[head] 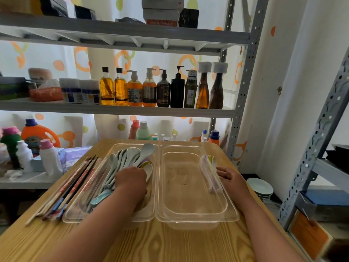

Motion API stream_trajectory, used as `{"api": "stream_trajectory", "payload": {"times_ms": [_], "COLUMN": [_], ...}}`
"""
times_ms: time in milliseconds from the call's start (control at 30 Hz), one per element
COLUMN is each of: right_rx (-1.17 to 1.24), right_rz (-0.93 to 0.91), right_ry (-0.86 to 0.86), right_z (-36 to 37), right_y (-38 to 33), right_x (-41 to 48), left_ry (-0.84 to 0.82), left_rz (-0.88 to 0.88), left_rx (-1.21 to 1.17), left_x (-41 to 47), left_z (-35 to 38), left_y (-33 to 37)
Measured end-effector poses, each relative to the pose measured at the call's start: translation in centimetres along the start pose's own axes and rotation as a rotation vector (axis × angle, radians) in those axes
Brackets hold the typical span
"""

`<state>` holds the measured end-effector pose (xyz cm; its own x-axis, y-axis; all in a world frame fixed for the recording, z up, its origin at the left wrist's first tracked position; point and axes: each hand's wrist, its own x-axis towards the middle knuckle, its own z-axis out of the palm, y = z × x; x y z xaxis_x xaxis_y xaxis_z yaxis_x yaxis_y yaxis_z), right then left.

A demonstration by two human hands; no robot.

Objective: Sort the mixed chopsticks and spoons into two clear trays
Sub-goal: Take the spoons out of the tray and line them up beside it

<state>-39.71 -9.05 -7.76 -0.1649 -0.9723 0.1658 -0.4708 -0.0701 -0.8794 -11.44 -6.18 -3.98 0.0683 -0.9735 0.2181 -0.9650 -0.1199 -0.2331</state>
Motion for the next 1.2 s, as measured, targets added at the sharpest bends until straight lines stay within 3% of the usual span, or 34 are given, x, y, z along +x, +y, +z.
{"api": "stream_trajectory", "payload": {"times_ms": [300, 633, 833, 1033, 1200], "right_rx": [-0.003, 0.122, 0.094, 0.158, 0.416], "right_rz": [0.012, 0.01, -0.13, -0.269, 0.016], "right_ry": [0.072, 0.239, 0.362, 0.148, -0.141], "right_z": [0.1, -0.1, 0.2, 2.0, 3.7], "right_y": [0.1, -2.1, -5.5, -10.2, -12.5], "right_x": [0.1, -1.5, -3.1, -6.0, -7.6], "left_ry": [-0.054, -0.266, -0.139, -0.062, 0.103], "left_rz": [-0.031, -0.122, -0.165, -0.153, 0.0], "left_rx": [-0.136, -0.56, -0.689, -0.909, -0.859], "left_x": [-0.1, 0.5, 0.0, -0.3, -2.1], "left_z": [-0.5, -2.3, -4.6, -6.4, -7.4], "left_y": [0.0, -1.2, -2.3, -1.2, 2.1]}}
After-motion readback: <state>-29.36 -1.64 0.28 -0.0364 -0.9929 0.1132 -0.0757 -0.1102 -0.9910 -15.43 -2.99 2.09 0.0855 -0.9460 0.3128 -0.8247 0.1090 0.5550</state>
